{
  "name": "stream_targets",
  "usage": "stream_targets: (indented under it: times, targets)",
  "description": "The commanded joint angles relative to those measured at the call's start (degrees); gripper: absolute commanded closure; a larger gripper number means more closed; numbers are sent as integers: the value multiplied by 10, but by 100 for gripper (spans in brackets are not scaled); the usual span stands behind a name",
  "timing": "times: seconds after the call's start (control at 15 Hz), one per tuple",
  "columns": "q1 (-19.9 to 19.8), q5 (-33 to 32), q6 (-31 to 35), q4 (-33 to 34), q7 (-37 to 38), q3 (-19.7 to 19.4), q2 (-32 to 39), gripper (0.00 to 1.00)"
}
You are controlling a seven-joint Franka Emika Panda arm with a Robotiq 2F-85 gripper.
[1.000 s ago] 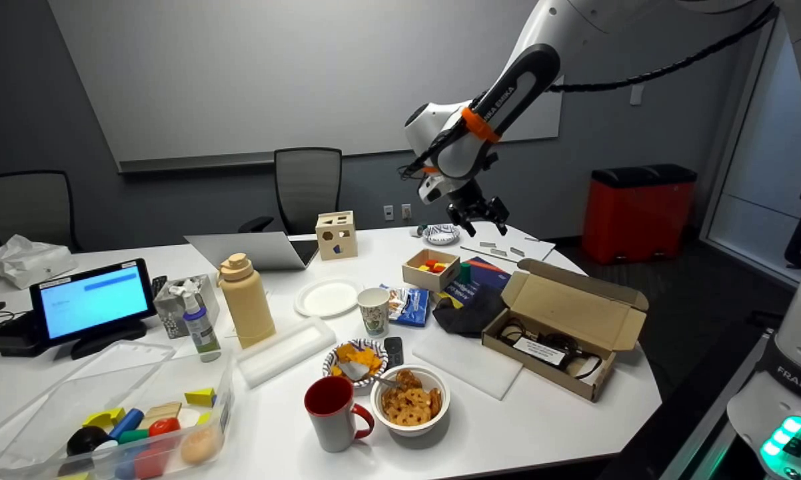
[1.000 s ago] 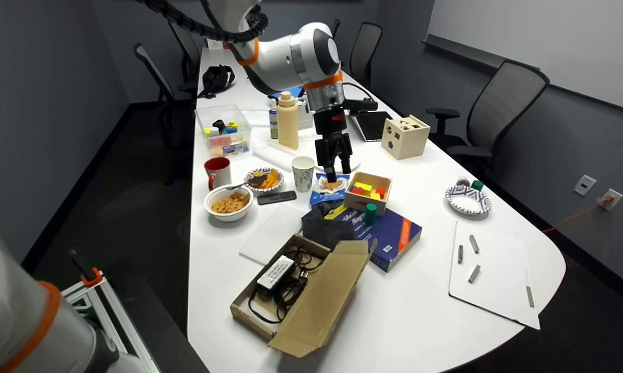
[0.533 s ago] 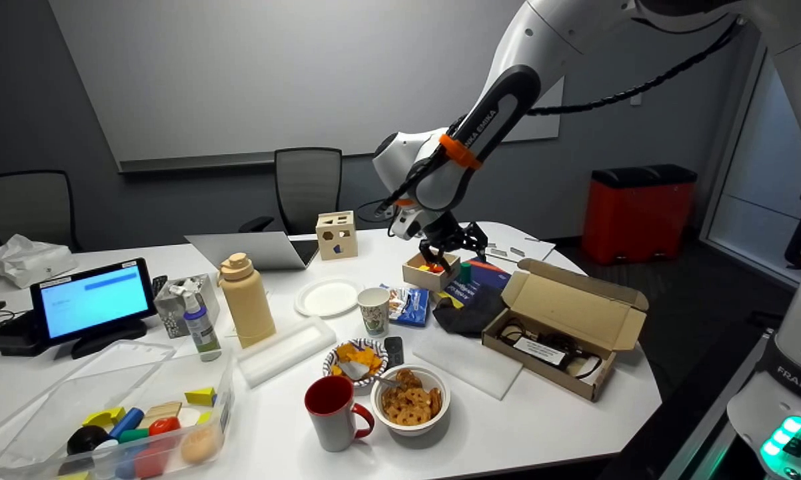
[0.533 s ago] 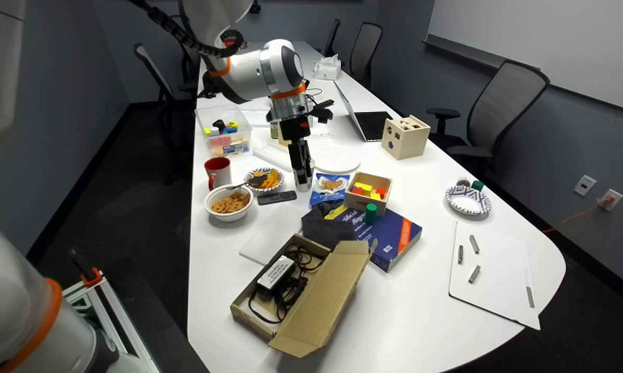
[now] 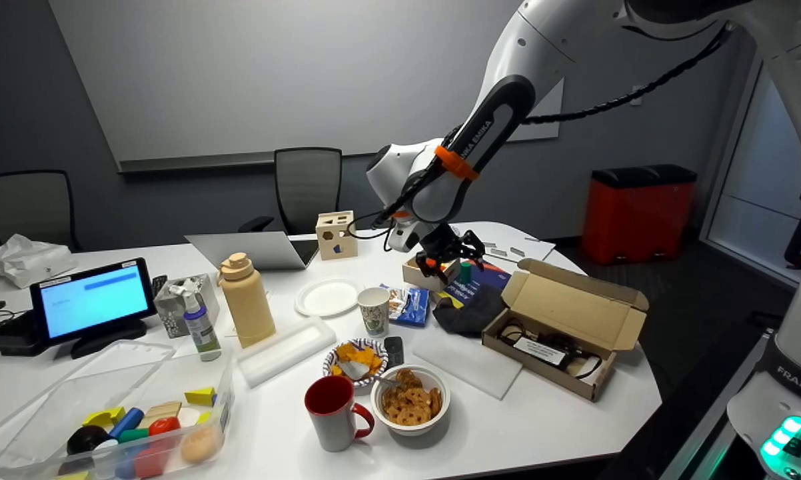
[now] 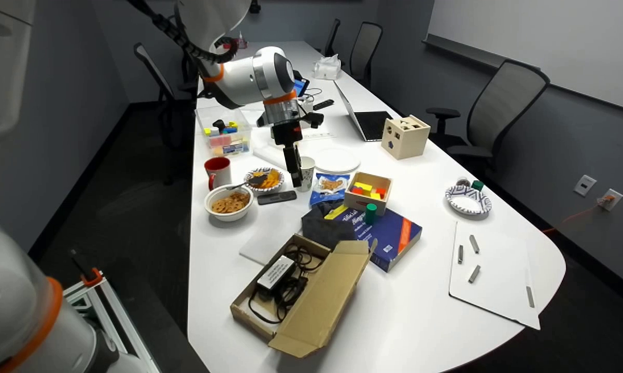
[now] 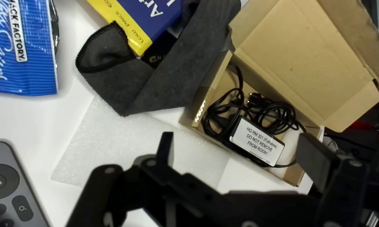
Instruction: Press the remote control
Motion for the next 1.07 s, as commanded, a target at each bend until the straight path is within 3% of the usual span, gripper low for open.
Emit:
stream_targets:
  times: [0.0,0.27,1.0]
  targets:
    - [6,4,-1,2,-2,-6,0,0]
    - [5,-8,63,10,-39,5,11,0]
    - [-33,46,368,-22,-265,48,58,0]
